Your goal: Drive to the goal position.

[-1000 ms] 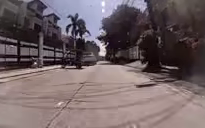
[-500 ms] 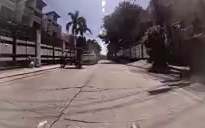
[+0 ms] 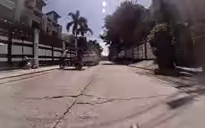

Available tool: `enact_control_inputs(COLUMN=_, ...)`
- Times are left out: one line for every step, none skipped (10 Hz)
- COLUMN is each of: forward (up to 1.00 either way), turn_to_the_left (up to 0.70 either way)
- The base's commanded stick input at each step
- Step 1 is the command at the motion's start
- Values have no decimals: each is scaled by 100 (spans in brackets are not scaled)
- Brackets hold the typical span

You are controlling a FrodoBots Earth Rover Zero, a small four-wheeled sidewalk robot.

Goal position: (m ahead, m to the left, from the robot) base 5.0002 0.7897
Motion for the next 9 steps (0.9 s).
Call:
enact_control_inputs(forward=100, turn_to_the_left=0)
enact_control_inputs(forward=100, turn_to_the_left=0)
enact_control_inputs(forward=100, turn_to_the_left=0)
enact_control_inputs(forward=100, turn_to_the_left=0)
enact_control_inputs(forward=100, turn_to_the_left=-27)
enact_control_inputs(forward=100, turn_to_the_left=-22)
enact_control_inputs(forward=100, turn_to_the_left=0)
enact_control_inputs(forward=100, turn_to_the_left=0)
enact_control_inputs(forward=100, turn_to_the_left=0)
